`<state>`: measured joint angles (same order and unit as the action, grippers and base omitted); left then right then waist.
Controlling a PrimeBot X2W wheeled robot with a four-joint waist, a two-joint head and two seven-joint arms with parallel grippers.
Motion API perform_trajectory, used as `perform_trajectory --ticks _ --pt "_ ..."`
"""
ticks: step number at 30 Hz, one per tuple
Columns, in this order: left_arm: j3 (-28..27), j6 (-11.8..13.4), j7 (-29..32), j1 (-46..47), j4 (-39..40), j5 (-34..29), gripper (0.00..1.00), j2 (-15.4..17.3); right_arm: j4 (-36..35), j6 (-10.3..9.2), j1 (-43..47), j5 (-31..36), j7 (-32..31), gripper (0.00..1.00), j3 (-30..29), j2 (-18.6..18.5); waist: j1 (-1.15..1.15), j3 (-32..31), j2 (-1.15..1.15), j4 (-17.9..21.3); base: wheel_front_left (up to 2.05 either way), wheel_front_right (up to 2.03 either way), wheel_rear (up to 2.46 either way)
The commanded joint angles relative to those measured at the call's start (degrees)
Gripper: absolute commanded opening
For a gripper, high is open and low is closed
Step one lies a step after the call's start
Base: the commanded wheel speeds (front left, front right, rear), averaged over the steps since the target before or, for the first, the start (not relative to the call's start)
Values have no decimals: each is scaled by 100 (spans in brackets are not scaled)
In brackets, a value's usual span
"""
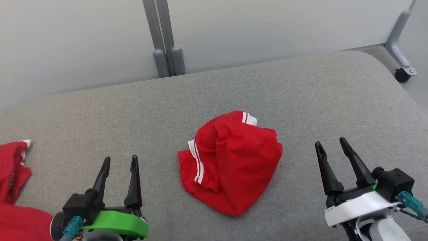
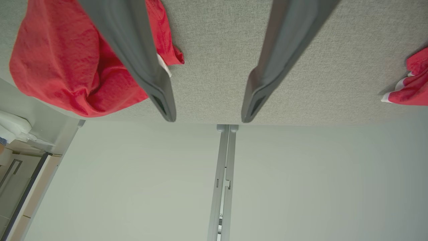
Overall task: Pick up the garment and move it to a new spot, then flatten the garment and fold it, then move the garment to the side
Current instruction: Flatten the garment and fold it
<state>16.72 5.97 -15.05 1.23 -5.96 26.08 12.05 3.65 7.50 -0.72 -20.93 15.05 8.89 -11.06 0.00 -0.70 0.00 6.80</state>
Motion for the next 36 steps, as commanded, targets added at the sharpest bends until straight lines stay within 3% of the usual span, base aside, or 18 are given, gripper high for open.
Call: perform_trajectory --ticks 1,12,24,35,36 --pt "-17 -30 -18 85 -27 7 100 7 21 -3 -70 -8 16 100 14 -10 0 -1 0 8 0 0 0" --pt "232 -148 246 203 -138 64 100 -78 12 -3 -129 -19 17 100 61 -34 0 40 0 85 0 0 0" --pt "876 -464 2957 1009 -1022 915 100 -437 86 -3 -433 -77 13 100 250 -82 0 414 0 443 0 0 0" --pt "1167 -576 3797 1561 -1607 904 100 -315 121 -3 -609 -87 15 100 247 74 0 769 0 740 0 0 0" --pt "1162 -610 3755 1569 -1609 943 83 -331 122 -3 -621 -88 15 100 240 86 0 772 0 743 0 0 0"
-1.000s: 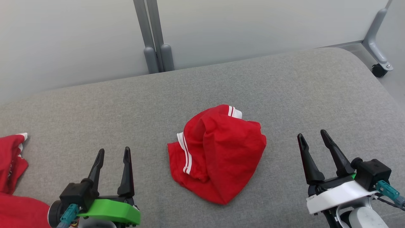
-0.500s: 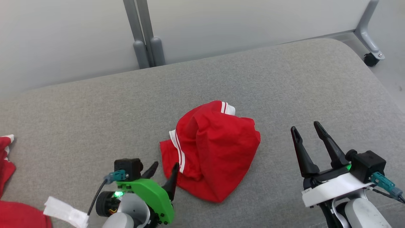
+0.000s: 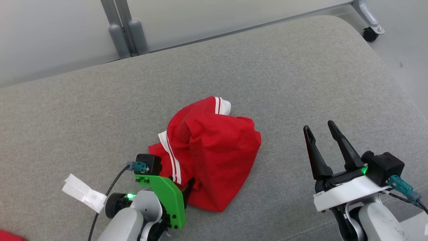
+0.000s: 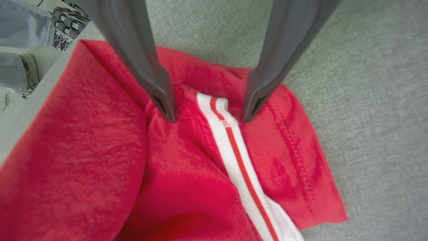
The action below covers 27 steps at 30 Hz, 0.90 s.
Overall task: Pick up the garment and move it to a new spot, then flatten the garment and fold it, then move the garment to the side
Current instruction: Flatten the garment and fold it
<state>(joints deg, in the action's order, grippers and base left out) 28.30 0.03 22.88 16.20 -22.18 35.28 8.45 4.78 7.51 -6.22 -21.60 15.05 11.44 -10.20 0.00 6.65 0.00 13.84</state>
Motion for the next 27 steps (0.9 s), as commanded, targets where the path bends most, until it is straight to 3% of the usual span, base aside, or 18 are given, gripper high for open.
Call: perform_trajectory --ticks 1,2,3,12,17,21,27 --pt "-3 -47 -67 84 14 34 50 24 10 -4 -79 -22 16 100 -23 11 0 32 0 37 0 0 0" --pt "-14 -63 -113 94 31 44 14 20 13 -4 -80 -22 16 100 -35 24 0 24 0 28 0 0 0" --pt "-20 -80 -144 101 48 45 0 30 12 -4 -77 -18 16 100 -42 40 0 17 0 17 0 0 0" --pt "-449 -13 -566 259 797 217 0 183 -24 -3 41 27 16 100 -173 120 0 -75 0 -201 0 0 0" --pt "-890 125 -529 622 1108 91 0 754 -69 -4 40 54 16 100 -207 82 0 -60 0 -323 0 0 0" --pt "-1353 127 -448 1026 764 283 0 1188 -95 -4 -54 37 15 100 -184 52 0 35 0 -372 0 0 0" --pt "-1863 -84 -731 1601 -301 446 0 1642 -107 -4 -204 13 16 100 -78 76 0 308 0 -256 0 0 0"
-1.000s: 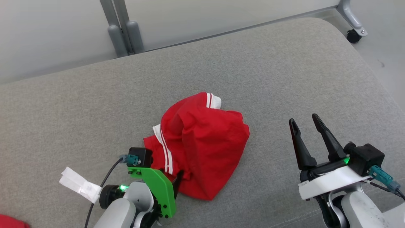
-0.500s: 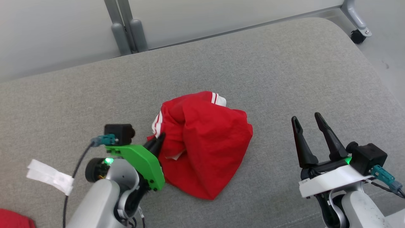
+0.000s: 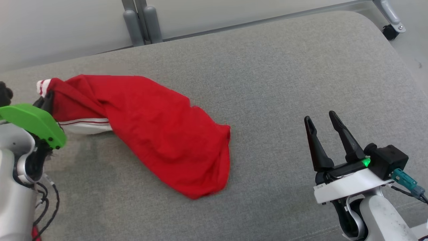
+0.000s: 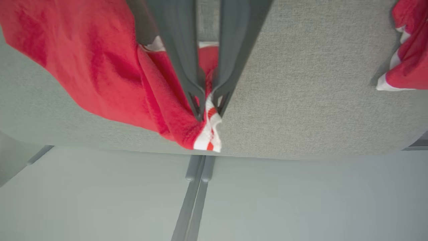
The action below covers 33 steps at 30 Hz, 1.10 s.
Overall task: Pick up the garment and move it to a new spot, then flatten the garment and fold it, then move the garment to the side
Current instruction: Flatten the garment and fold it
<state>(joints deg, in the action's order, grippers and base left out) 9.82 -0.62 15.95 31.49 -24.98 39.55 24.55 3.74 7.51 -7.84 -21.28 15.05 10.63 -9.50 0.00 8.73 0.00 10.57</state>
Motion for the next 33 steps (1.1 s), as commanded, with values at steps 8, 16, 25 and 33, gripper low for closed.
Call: perform_trajectory --ticks 8,16,25,33 --pt "102 -405 -468 316 -1000 -149 100 242 63 -4 -39 -21 16 100 -37 12 0 101 0 124 0 0 0" --pt "284 -394 -1448 -389 -75 -373 100 25 145 -4 210 -14 17 100 29 26 0 -363 0 -147 0 0 0" --pt "397 471 -2300 -1945 1786 -753 100 -418 145 -4 407 -60 17 100 58 -47 0 -543 0 -477 0 0 0" --pt "586 965 -2787 -2775 2308 -1042 100 -804 148 -4 441 -105 17 100 135 -147 0 -527 0 -621 0 0 0"
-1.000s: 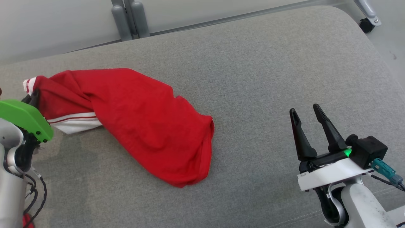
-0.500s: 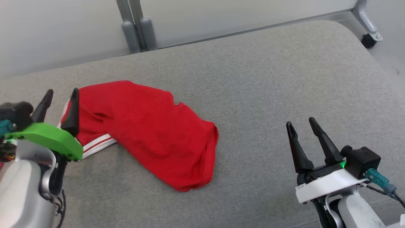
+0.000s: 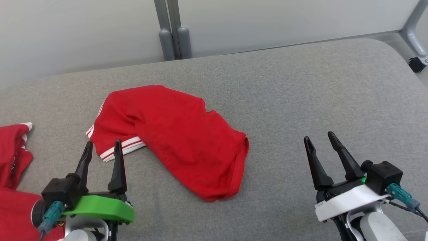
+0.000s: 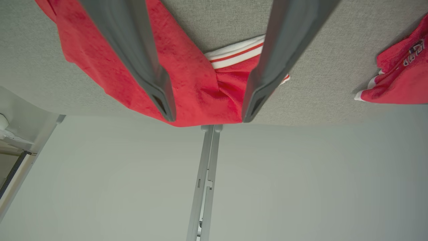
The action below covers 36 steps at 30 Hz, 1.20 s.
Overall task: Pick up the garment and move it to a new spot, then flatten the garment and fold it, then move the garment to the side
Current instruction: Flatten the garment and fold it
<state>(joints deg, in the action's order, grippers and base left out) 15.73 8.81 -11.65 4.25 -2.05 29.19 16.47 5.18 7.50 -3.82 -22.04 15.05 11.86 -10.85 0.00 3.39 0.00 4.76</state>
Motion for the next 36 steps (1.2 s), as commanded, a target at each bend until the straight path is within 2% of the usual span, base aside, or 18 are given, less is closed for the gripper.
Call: perform_trajectory --ticks 1,8,12,14,16,20,25,26,27,31,36 --pt "25 34 -60 -68 4 -36 100 -25 8 -3 37 -40 16 100 32 -20 0 9 0 -71 0 0 0" --pt "63 54 -127 -12 -24 -105 100 -49 123 -3 -24 -221 -97 100 257 -18 0 9 0 -314 0 0 0" --pt "68 40 -85 -23 7 -143 100 64 327 -1 -105 -710 -844 100 698 101 0 38 0 -565 0 0 0" --pt "51 84 -4 -54 91 -219 100 195 484 -2 -175 -1188 -1723 100 1132 71 0 72 0 -784 0 0 0" --pt "31 123 44 -74 180 -249 100 250 619 -3 -262 -1328 -2091 100 1150 78 0 117 0 -949 0 0 0" --pt "38 166 133 -105 325 -229 100 289 915 -1 -370 -1395 -2563 100 1062 255 0 206 0 -1225 0 0 0" --pt "137 149 181 -57 340 -204 100 224 1246 -1 -501 -1339 -2782 100 994 377 0 346 0 -1491 0 0 0" --pt "140 155 185 -54 331 -195 100 221 1273 -1 -537 -1288 -2753 37 984 380 0 354 0 -1522 0 0 0" --pt "134 163 184 -56 318 -189 100 229 1276 -1 -572 -1265 -2684 0 946 399 0 364 0 -1550 0 0 0" --pt "89 165 158 -63 264 -130 100 249 1097 -1 -601 -1295 -2463 0 830 383 0 383 0 -1573 0 0 0" --pt "152 128 135 -34 221 -66 100 152 380 -1 -797 -1733 -2283 0 561 221 0 452 0 -1520 0 0 0"
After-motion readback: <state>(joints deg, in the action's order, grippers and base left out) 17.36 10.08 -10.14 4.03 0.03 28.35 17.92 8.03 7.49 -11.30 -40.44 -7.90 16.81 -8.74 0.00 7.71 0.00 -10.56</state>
